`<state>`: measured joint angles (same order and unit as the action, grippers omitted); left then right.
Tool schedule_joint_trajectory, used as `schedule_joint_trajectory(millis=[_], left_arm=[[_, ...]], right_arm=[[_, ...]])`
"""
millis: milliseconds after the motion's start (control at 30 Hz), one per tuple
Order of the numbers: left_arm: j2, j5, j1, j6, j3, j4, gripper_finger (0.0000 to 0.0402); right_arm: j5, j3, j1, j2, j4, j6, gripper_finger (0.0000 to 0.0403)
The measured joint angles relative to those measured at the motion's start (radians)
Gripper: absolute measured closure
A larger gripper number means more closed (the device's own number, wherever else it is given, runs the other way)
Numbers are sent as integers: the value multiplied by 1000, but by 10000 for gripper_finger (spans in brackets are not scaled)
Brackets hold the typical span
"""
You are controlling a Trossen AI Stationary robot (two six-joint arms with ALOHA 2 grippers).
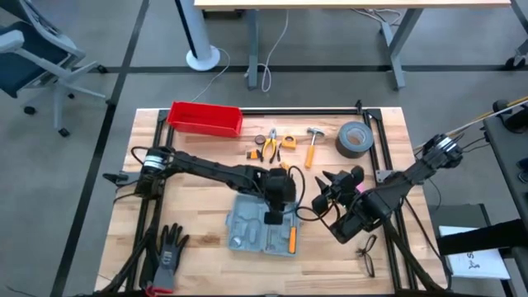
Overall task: Prefit tool cases
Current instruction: Put the set of precision screwdriver bits into the gray toolbox
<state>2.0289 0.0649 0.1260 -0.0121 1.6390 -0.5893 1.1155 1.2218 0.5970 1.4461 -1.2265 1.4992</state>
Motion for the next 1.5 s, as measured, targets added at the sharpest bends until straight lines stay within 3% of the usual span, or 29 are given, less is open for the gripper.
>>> schedule_joint_trajectory(millis=[433, 633, 867, 1267, 1500], left_arm=[[0, -86, -98, -47, -26, 85, 269], [0, -112, -152, -66, -54, 101, 264], [-1, -172, -253, -81, -54, 101, 266], [-1, -183, -372, -109, -55, -19, 243], [-11, -373, -363, -122, -66, -51, 241]], right_arm=[[-102, -140, -68, -140, 18, -60, 308], [-130, -264, -76, -245, 145, -117, 314], [-249, -369, -162, -310, 355, -315, 304], [-453, -380, -362, -245, 656, -759, 273], [-601, -380, -526, -234, 718, -893, 258]])
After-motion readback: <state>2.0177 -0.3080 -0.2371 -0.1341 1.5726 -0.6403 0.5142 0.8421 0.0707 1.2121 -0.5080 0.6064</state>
